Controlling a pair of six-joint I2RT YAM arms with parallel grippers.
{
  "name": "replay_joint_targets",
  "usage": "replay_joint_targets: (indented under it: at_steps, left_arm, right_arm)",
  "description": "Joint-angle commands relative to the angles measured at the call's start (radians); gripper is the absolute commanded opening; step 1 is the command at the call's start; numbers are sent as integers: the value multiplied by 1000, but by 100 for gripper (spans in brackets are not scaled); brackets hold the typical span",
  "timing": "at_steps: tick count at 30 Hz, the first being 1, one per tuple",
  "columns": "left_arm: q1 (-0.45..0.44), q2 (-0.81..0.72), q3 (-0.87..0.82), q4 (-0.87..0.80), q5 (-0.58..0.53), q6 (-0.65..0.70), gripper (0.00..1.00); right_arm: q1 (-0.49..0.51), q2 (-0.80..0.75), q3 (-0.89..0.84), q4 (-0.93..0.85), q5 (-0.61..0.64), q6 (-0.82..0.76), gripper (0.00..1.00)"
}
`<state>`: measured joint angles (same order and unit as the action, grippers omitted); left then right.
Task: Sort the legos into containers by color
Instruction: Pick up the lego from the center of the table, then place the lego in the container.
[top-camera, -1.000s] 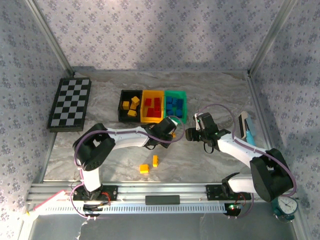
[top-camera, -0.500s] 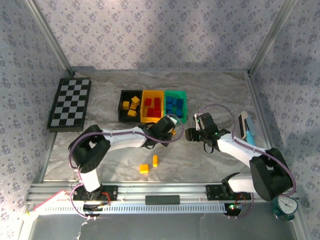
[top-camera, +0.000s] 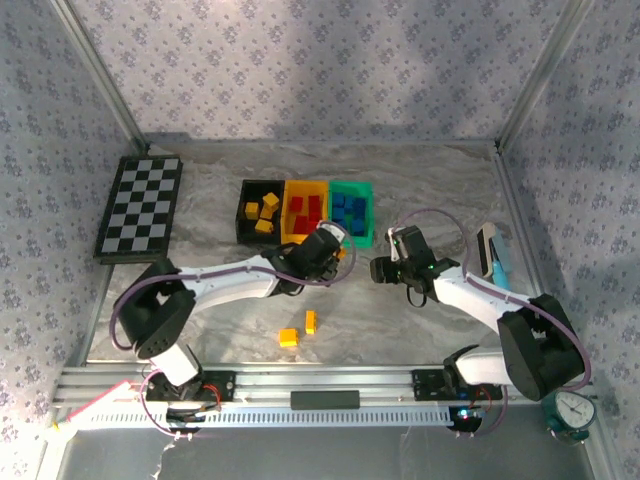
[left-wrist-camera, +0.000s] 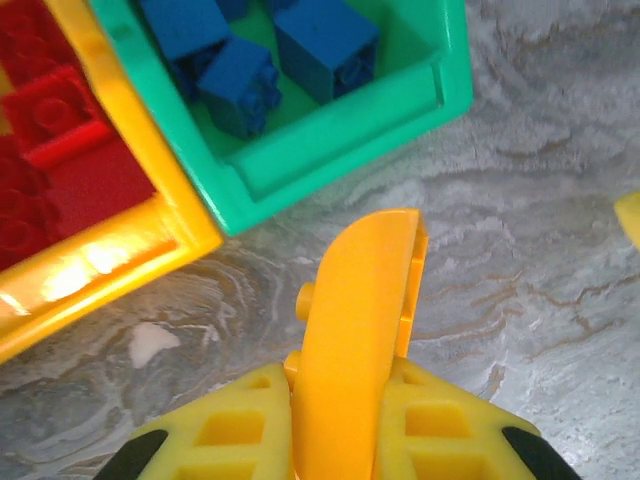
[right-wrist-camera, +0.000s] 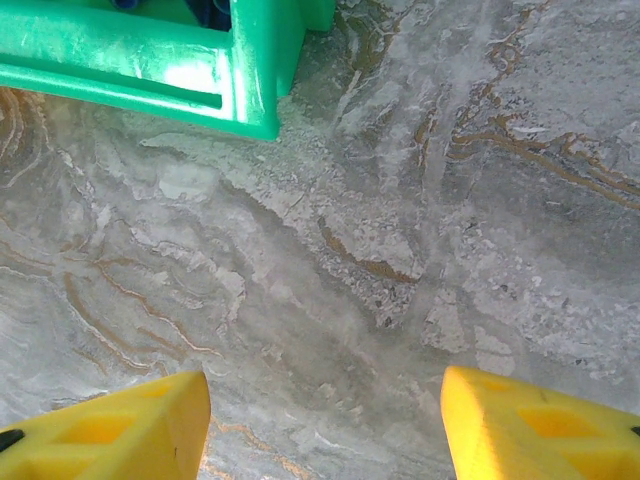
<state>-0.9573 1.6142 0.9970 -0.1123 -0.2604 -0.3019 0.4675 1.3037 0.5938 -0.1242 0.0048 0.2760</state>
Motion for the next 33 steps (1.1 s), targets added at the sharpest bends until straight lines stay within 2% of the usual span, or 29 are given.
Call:
replay_joint_targets:
  at_steps: [1, 5, 8, 13, 20, 23, 27, 29, 31, 33]
  left_arm:
    - [35, -87, -10, -6, -38, -16, 6]
    - [119, -172, -27, -39, -39, -1, 6]
    - [224, -203, -9, -117, -8, -6, 6]
    - [393, -184, 50, -209, 47, -15, 6]
    - [540, -93, 130, -194, 103, -11, 8]
    - [597, -26, 199, -191, 155, -15, 16]
    - [637, 84, 295, -216, 164, -38, 25]
    - [646, 137, 347, -245, 187, -50, 36]
    - [648, 173, 377, -261, 223, -57, 51]
    - [647, 169, 359, -234, 265, -67, 59]
  right_arm:
    - [7, 11, 26, -19, 16, 5, 64]
    - [11, -1, 25, -16, 15, 5, 64]
    - [10, 3, 25, -23, 22, 4, 64]
    - [13, -1, 24, -15, 21, 3, 64]
    - [14, 4, 26, -19, 35, -1, 64]
    - [12, 10, 31, -27, 43, -3, 64]
    - [14, 5, 29, -24, 45, -4, 64]
    - [12, 7, 32, -28, 48, -4, 64]
    - [13, 2, 31, -28, 45, -4, 64]
    - [13, -4, 26, -25, 48, -4, 64]
